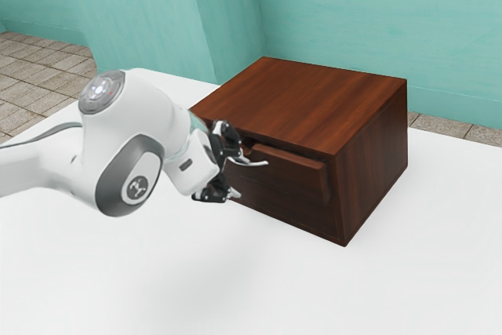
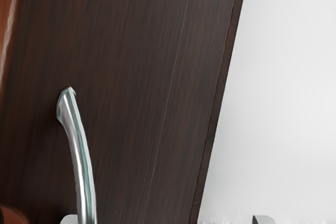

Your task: Pull the drawer handle with one arm to open the drawer

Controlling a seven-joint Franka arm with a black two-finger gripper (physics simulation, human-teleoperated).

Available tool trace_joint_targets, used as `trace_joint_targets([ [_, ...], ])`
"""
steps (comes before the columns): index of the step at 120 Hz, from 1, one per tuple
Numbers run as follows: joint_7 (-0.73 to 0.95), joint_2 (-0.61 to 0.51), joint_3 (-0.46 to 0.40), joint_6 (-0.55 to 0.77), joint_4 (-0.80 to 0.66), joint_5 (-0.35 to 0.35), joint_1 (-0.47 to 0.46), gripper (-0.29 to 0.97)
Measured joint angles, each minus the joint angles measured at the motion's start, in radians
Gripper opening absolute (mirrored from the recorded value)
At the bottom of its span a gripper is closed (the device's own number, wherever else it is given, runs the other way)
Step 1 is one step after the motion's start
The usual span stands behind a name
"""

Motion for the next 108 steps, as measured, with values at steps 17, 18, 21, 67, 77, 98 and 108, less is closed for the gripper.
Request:
trace_joint_targets([
  [17, -0.006, -0.029, -0.003, -0.001, -0.027, -0.004, 0.002, 0.26],
  [18, -0.006, -0.031, -0.003, -0.001, -0.028, -0.004, 0.002, 0.26],
  [21, -0.007, -0.037, -0.003, -0.003, -0.034, -0.004, 0.002, 0.26],
  [67, -0.017, -0.166, -0.010, -0.015, -0.147, -0.004, 0.000, 0.22],
  [77, -0.020, -0.203, -0.011, -0.018, -0.178, -0.002, -0.001, 0.20],
  [98, -0.024, -0.246, -0.009, -0.023, -0.218, 0.005, -0.002, 0.21],
  [108, -0.025, -0.269, -0.007, -0.025, -0.238, 0.007, -0.002, 0.20],
])
